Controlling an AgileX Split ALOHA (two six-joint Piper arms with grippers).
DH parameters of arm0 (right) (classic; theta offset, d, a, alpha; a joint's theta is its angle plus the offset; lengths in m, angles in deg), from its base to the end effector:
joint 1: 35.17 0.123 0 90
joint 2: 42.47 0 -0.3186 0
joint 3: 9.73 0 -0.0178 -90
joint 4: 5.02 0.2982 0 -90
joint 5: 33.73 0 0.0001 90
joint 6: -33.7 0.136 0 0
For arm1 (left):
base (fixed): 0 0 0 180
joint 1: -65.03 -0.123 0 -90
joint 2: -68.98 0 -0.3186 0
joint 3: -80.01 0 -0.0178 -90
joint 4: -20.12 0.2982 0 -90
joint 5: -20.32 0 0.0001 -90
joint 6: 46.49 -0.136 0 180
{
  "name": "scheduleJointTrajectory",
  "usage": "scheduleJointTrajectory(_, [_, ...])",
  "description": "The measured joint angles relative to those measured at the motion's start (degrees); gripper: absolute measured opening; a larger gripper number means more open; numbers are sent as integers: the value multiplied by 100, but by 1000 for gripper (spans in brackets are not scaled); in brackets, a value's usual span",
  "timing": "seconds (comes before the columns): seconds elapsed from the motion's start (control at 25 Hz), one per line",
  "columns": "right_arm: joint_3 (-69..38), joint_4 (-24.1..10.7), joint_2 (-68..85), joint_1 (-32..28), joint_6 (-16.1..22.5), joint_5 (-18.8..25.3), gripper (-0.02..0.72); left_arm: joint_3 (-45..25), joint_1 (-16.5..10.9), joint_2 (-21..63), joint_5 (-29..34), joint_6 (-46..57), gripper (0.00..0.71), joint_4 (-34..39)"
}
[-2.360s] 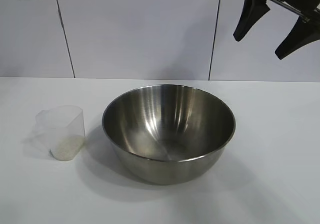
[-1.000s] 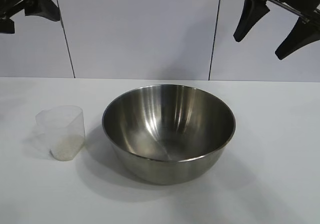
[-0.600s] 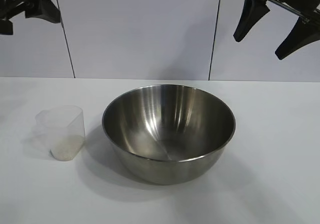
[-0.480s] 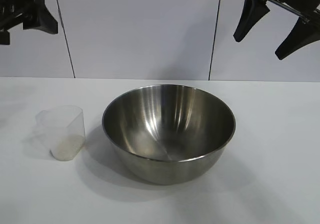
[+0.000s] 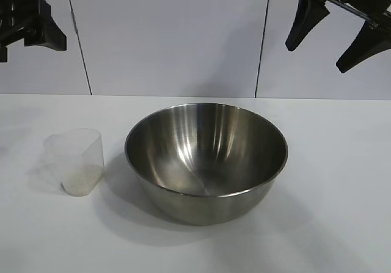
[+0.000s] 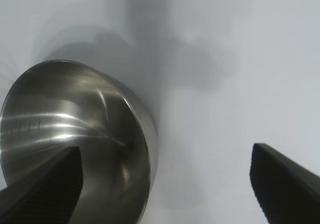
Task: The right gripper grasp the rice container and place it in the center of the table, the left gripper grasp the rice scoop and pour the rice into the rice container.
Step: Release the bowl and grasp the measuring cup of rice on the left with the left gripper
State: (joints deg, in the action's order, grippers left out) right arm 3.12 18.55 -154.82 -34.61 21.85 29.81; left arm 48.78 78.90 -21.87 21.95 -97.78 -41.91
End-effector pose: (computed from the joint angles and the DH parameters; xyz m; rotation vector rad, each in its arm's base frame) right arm 0.4590 0.0532 0.2659 -0.1197 2.7652 0.5110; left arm 0.3691 -0.0947 0.2245 0.0738 2.1554 -0.2767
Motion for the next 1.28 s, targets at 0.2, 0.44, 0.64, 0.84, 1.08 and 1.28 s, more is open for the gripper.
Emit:
scheduleJointTrajectory(0.2, [0, 0, 0, 0, 0, -5, 630, 0, 0, 0, -11, -11, 657, 0])
scheduleJointTrajectory(0.44, [0, 0, 0, 0, 0, -5, 630, 0, 0, 0, -11, -22, 657, 0])
scheduleJointTrajectory(0.64, [0, 0, 0, 0, 0, -5, 630, 0, 0, 0, -11, -104, 657, 0])
scheduleJointTrajectory(0.84, [0, 0, 0, 0, 0, -5, 630, 0, 0, 0, -11, -140, 657, 3])
scheduleJointTrajectory(1.08, [0, 0, 0, 0, 0, -5, 630, 0, 0, 0, -11, -140, 657, 3])
scheduleJointTrajectory(1.28, [0, 0, 0, 0, 0, -5, 630, 0, 0, 0, -34, -140, 657, 3])
